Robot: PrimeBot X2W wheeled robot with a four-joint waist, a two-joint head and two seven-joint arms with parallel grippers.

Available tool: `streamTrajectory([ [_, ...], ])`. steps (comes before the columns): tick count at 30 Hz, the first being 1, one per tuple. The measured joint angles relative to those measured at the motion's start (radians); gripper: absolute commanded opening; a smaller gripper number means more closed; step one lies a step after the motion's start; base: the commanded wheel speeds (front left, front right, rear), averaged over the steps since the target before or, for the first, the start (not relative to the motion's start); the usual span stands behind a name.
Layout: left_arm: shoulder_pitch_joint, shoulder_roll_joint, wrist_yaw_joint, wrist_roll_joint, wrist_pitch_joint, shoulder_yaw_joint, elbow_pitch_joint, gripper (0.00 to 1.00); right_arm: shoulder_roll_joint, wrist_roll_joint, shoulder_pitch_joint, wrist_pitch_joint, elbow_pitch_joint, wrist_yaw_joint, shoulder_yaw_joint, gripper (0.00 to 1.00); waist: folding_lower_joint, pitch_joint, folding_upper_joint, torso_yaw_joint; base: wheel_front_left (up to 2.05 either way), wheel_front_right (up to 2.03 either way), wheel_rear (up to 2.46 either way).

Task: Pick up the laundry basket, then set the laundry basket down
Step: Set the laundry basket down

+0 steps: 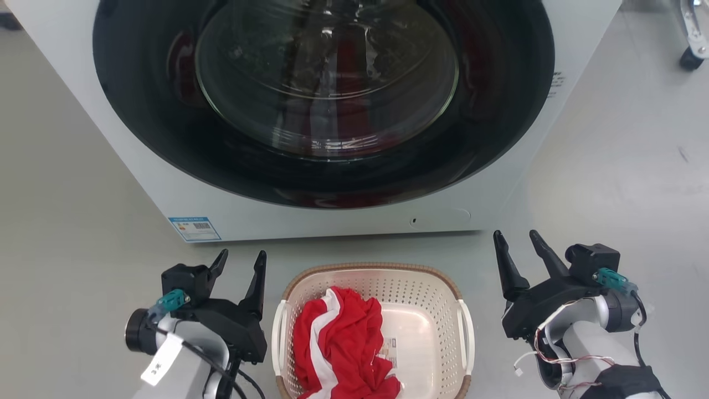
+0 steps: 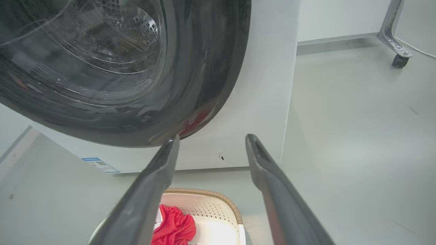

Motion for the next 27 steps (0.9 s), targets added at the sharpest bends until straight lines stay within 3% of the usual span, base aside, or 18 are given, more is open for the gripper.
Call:
streamTrajectory([
  [12,0.169,0.055,0.091,0.094,0.000,0.060,-0.367,1.00,-0.037,-0.078,0.153,0.000,-0.272,-0.068,-0.052,1.00,0.0000,-0.077,0.0000,0.006,0.00,0.00,0.00],
  [27,0.413,0.096,0.135,0.161,0.000,0.102,-0.695,1.00,-0.060,-0.147,0.373,0.000,-0.519,-0.113,-0.092,1.00,0.0000,-0.142,0.0000,-0.001,0.00,0.00,0.00],
])
